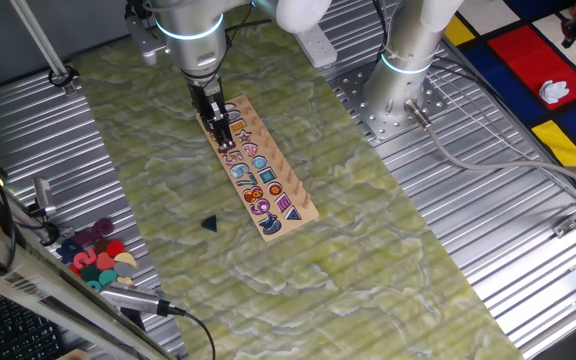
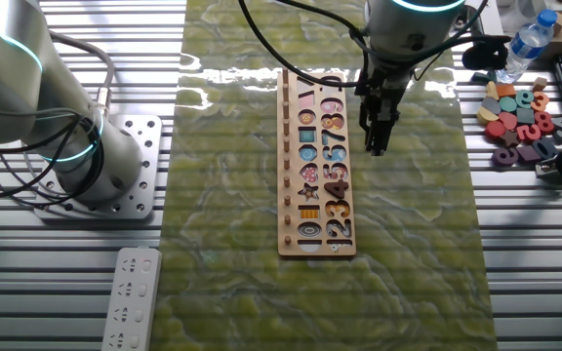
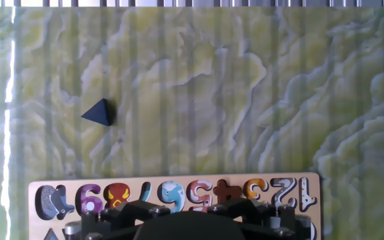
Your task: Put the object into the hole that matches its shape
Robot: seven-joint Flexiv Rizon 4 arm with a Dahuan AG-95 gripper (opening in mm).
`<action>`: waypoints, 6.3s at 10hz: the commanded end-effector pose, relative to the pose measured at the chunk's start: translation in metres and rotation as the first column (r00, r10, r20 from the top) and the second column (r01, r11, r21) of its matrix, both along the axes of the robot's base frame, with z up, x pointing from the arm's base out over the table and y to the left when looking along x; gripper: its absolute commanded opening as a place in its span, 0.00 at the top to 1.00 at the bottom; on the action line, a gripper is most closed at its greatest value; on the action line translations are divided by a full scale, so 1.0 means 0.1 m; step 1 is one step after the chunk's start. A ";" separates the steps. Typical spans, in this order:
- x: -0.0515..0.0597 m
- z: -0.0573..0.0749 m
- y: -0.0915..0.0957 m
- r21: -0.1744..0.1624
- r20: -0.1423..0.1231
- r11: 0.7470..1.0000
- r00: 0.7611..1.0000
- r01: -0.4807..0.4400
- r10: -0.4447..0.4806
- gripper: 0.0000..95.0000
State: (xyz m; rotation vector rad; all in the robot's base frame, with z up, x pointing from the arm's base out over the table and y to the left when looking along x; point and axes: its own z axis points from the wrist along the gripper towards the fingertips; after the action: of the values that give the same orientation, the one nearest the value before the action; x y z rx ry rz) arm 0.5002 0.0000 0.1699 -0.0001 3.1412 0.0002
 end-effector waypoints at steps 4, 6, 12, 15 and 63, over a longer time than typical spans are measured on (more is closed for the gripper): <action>0.00 0.00 0.00 0.014 -0.005 0.999 0.999 -0.038 0.038 1.00; 0.00 0.00 0.01 0.010 -0.008 1.000 1.000 -0.025 0.025 1.00; 0.00 0.00 0.03 0.020 -0.023 0.999 0.999 -0.028 0.028 1.00; 0.00 0.00 0.03 0.026 -0.027 0.999 0.999 -0.034 0.034 1.00; 0.92 -0.95 1.28 0.074 -0.080 0.996 0.996 0.053 -0.047 0.60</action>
State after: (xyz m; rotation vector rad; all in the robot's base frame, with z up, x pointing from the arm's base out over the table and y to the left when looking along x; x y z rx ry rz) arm 0.5937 0.1285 0.0734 0.0798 3.2165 0.1227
